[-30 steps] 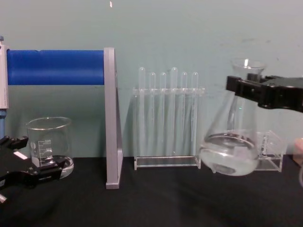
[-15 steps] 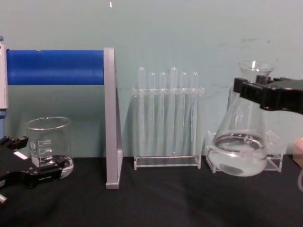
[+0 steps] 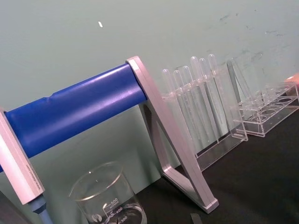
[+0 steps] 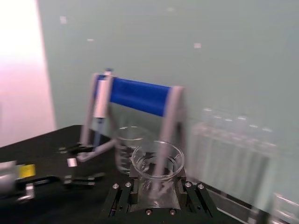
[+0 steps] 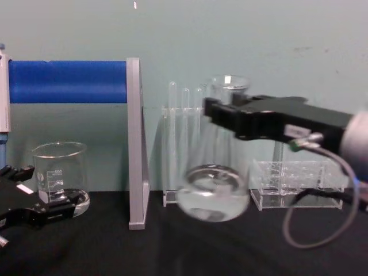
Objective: Grasp the erlenmeyer flask with one hand, shake it three times, then place it back.
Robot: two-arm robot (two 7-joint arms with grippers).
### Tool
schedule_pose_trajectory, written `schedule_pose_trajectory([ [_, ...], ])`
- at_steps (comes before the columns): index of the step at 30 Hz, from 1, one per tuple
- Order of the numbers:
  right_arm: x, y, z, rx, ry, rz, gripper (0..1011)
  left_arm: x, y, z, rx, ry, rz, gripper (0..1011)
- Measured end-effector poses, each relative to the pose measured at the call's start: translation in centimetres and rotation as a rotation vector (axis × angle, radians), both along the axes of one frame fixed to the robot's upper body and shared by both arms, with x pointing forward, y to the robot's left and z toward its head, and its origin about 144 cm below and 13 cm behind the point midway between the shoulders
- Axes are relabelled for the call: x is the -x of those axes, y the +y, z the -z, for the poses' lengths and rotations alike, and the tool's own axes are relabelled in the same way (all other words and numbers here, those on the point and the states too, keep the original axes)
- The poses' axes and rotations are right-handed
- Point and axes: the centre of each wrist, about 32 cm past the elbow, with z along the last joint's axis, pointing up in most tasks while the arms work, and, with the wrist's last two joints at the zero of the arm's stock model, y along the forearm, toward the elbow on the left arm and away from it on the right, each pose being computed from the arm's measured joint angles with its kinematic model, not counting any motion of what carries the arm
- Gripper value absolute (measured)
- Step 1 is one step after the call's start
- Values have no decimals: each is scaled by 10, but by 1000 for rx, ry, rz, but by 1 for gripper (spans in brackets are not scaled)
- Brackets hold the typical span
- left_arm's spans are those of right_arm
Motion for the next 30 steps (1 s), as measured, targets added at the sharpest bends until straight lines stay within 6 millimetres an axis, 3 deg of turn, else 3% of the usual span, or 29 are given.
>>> schedule_pose_trajectory([
  [5, -1, 14, 1, 8, -4, -86, 448, 0, 0, 0, 0, 0, 0, 1001],
  [12, 1, 17, 2, 19, -14, -94, 448, 0, 0, 0, 0, 0, 0, 1001],
  [21, 9, -7, 1, 24, -39, 106, 448, 0, 0, 0, 0, 0, 0, 1001],
  [30, 22, -47, -1, 42, -46, 349, 448, 0, 0, 0, 0, 0, 0, 1001],
])
